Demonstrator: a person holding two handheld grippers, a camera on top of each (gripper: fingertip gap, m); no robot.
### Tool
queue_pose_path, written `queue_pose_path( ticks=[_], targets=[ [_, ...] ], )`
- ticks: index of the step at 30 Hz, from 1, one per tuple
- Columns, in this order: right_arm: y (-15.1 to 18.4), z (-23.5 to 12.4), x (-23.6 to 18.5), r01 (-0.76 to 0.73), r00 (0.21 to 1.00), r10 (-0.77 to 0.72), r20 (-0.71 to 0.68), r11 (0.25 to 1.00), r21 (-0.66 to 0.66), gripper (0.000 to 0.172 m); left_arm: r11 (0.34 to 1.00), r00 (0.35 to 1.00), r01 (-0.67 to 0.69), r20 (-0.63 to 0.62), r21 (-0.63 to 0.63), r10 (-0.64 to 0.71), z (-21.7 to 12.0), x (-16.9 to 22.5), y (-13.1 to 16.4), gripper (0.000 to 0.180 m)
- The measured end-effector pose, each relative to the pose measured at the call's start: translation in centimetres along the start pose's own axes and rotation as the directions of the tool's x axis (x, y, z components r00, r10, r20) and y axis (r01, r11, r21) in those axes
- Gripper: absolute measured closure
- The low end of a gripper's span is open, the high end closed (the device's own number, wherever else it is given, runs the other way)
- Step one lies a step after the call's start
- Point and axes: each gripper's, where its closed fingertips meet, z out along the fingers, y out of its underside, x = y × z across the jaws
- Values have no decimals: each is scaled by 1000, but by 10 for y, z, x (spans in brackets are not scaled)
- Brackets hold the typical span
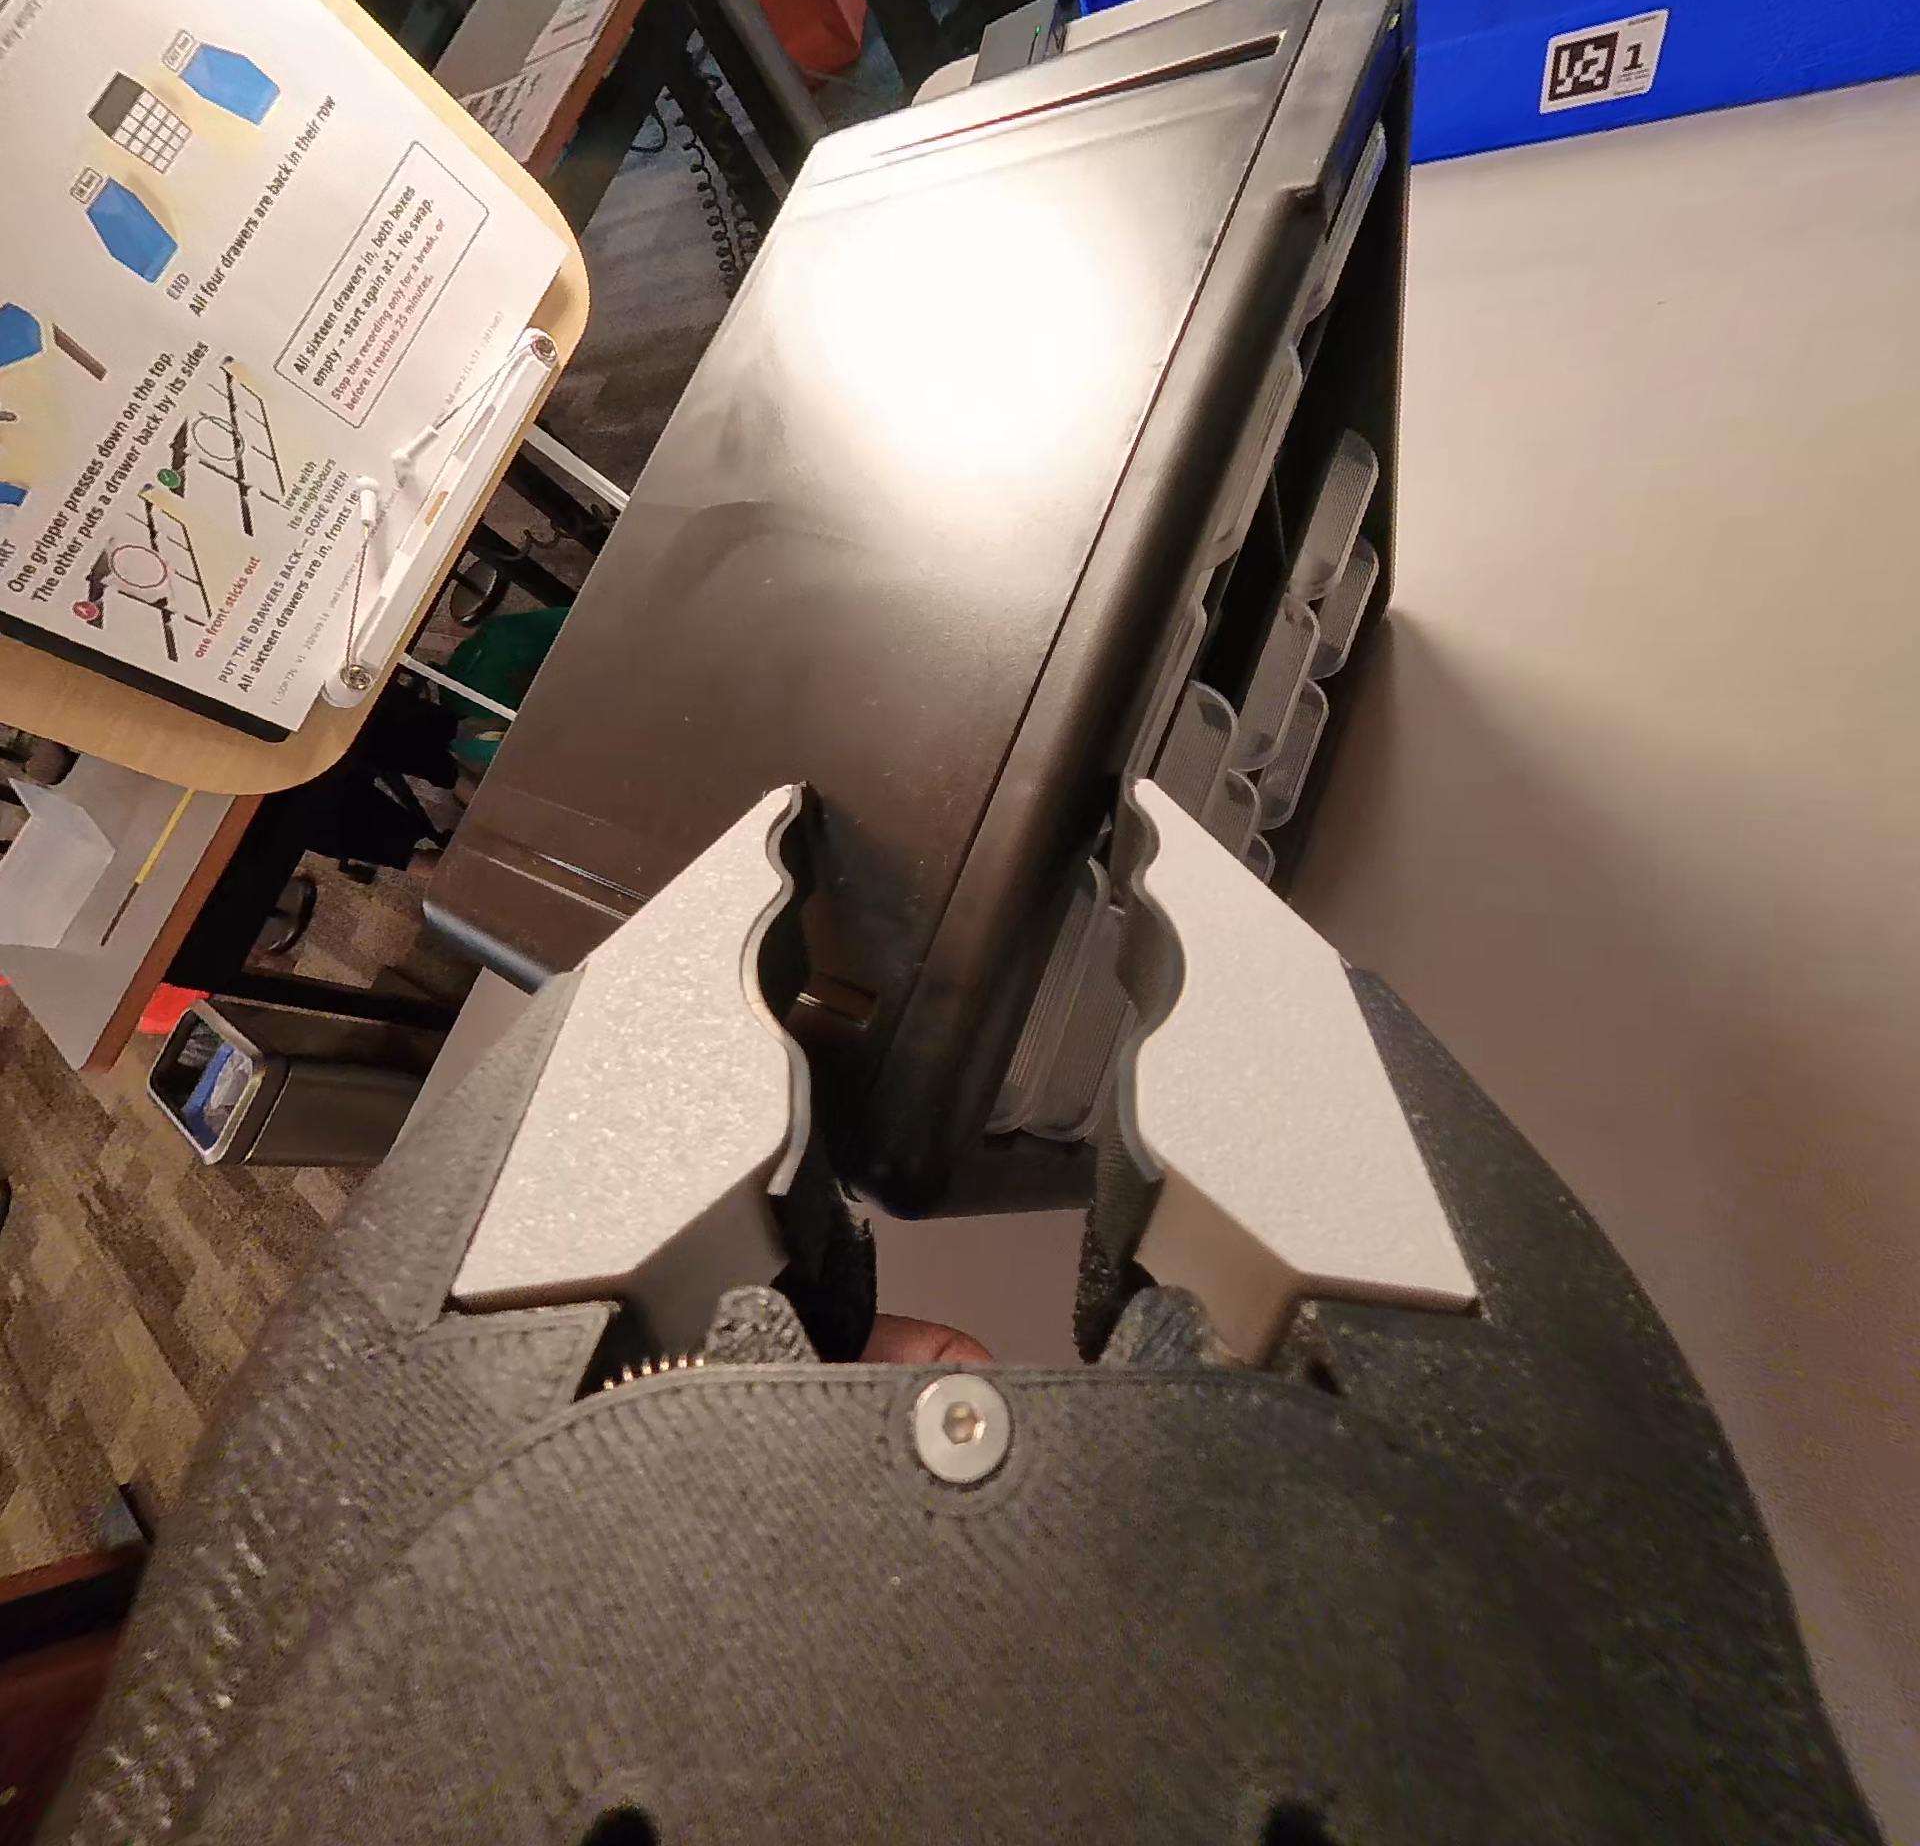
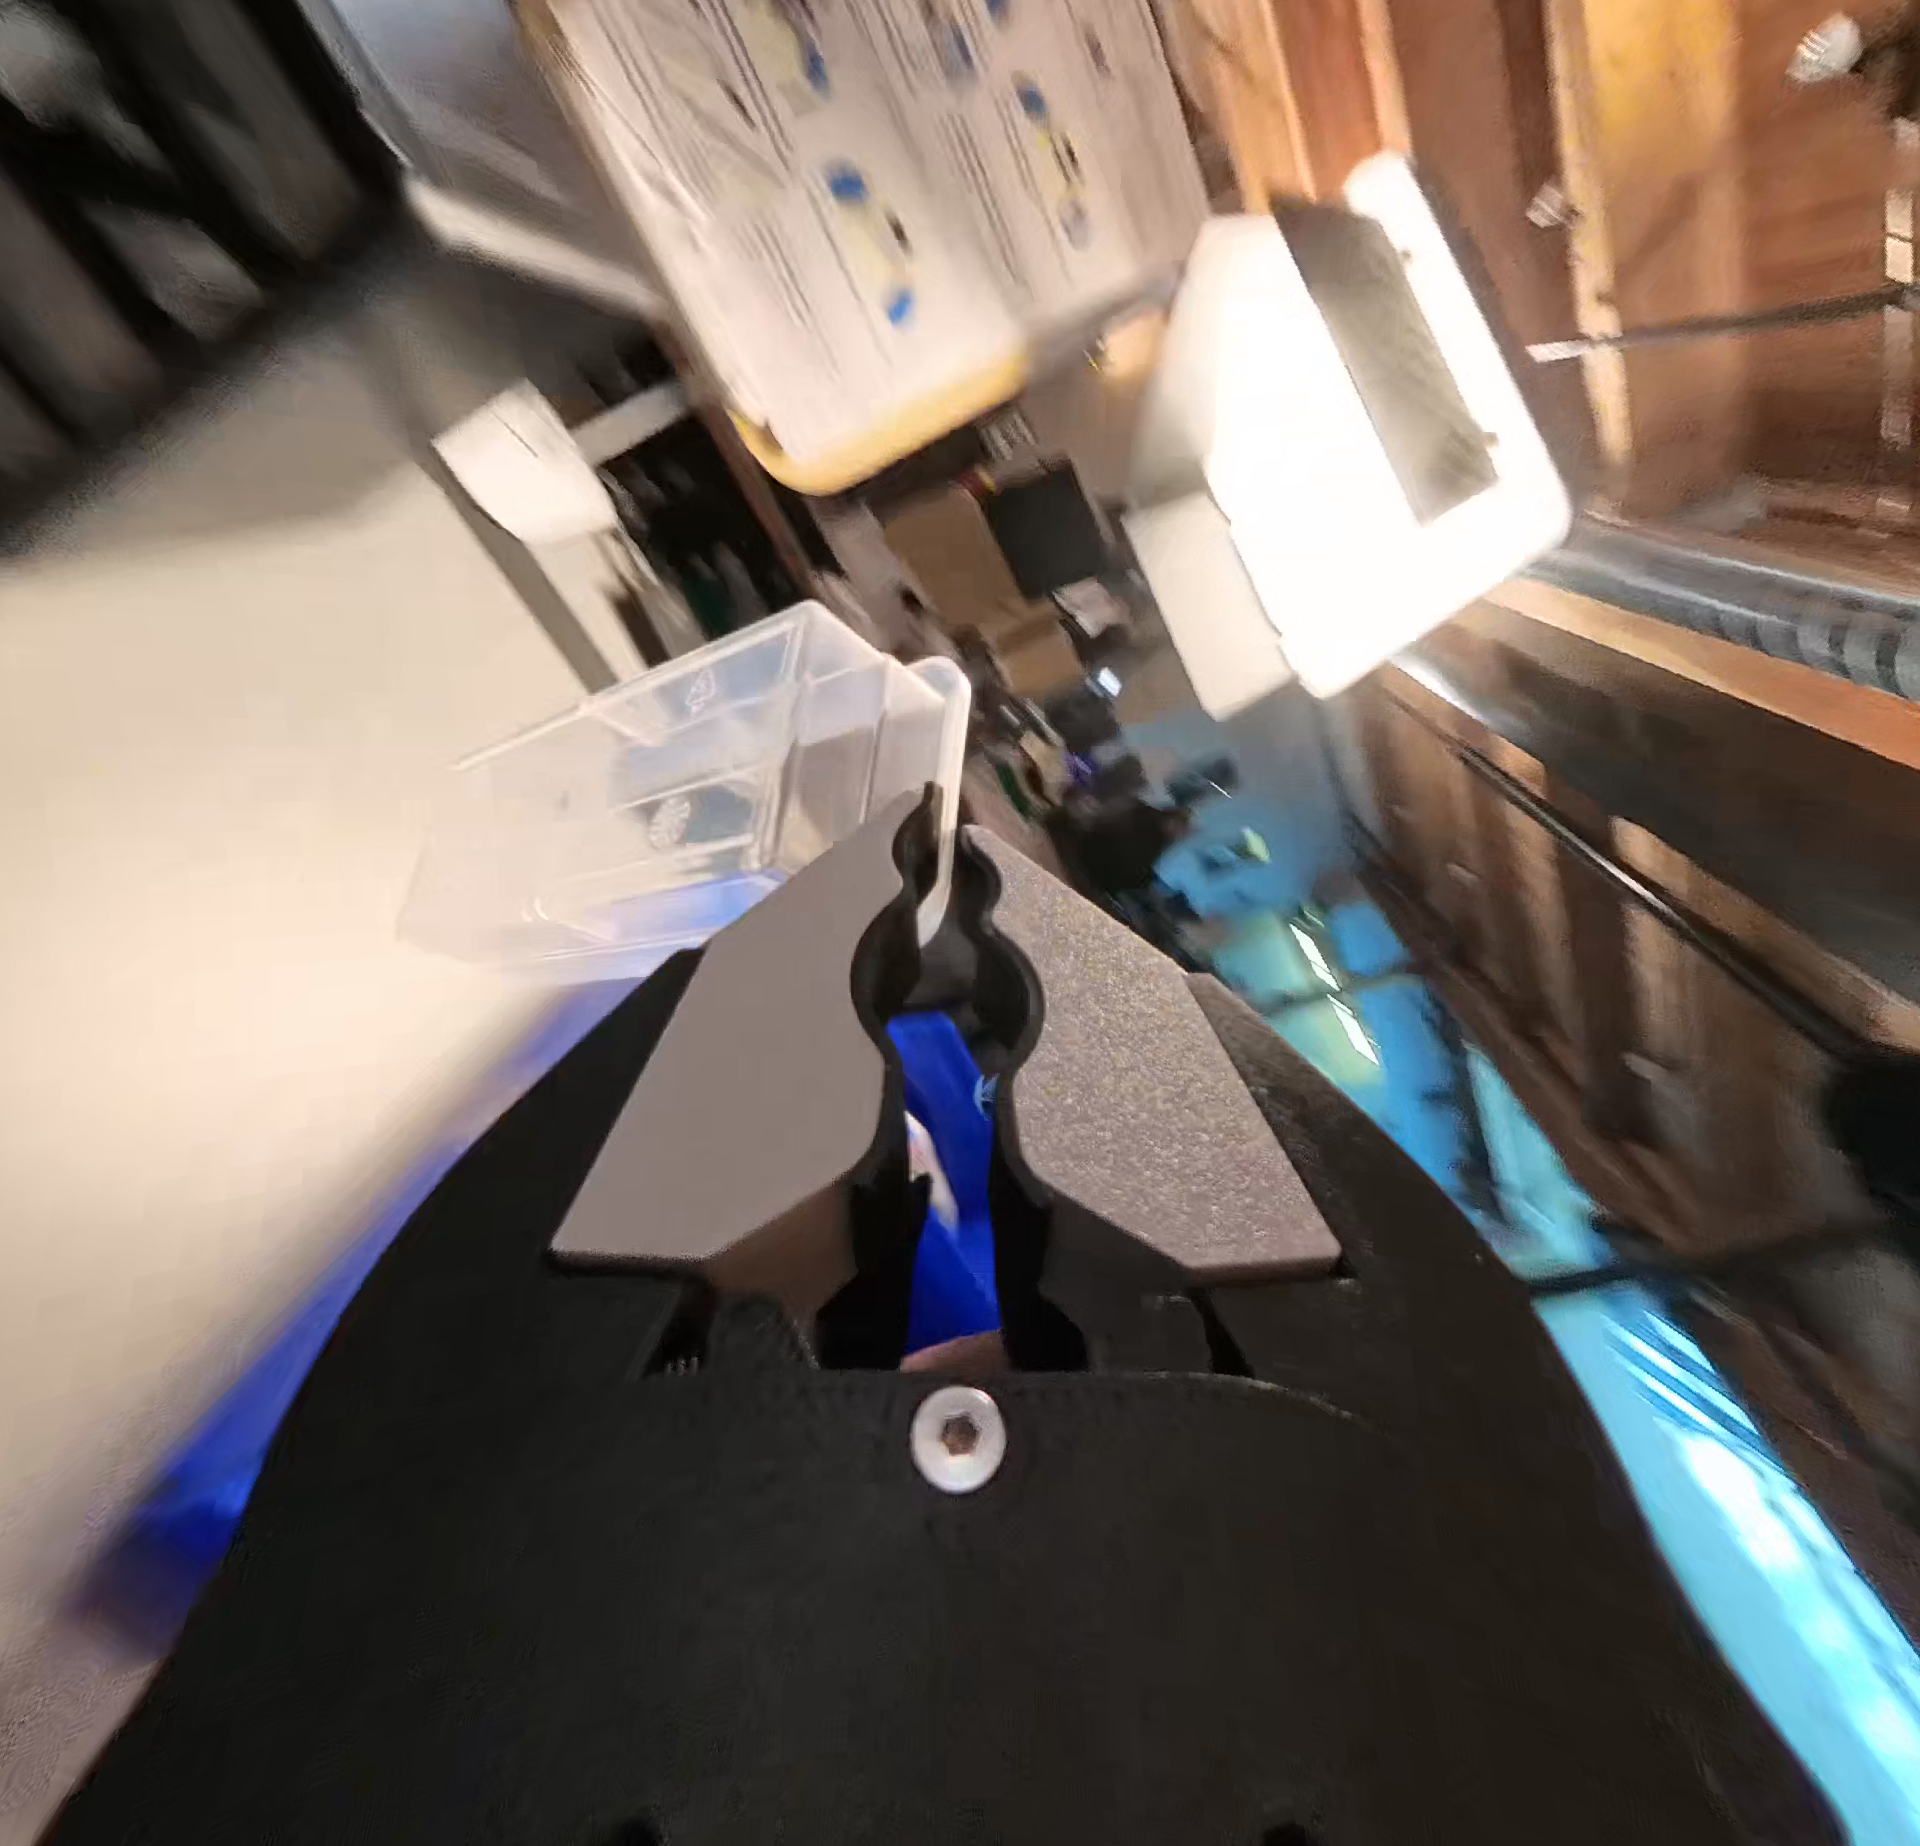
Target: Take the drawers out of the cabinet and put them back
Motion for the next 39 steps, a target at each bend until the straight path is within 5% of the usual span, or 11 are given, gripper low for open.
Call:
queue_pose_path(
  ticks=[3, 6, 11, 15, 18, 21, 28, 35, 39],
  targets=[
    [59, 11, 28, 141, 981, -164, -101, 968, -206, 171, 1000, 1000, 0, 0, -1, 0, 0, 0, 0, 122],
    [118, 29, 19, 251, 956, -288, -53, 898, -361, 170, 1000, 1000, 0, 0, -1, 0, 0, 0, 0, 122],
    [186, 59, -29, 297, 943, -333, -2, 844, -446, 169, 1000, 1000, 0, 1, 0, 0, 0, 0, 0, 122],
    [207, 68, -72, 407, 903, -423, 75, 789, -461, 168, 1000, 1000, -1, 1, 2, 1, 0, 0, 0, 122],
    [197, 66, -96, 301, 953, -289, 91, 862, -407, 164, 1000, 1000, -1, -2, 3, 1, 0, 0, 0, 122],
    [192, 61, -112, 58, 990, -5, 141, 927, -371, 157, 1000, 1000, -1, -3, 3, 1, 0, 0, 0, 122],
    [207, 52, -146, -296, 831, 464, 308, 836, -462, 126, 1000, 1000, 0, -1, 3, 0, 0, 0, 0, 122],
    [220, 38, -131, -318, 804, 516, 297, 794, -518, 103, 1000, 1000, -1, -1, 3, 1, 0, 0, 0, 122],
    [236, 18, -126, -244, 805, 498, 323, 774, -584, 104, 1000, 1000, -1, -1, 4, 1, 0, 0, 0, 122]
  ],
)
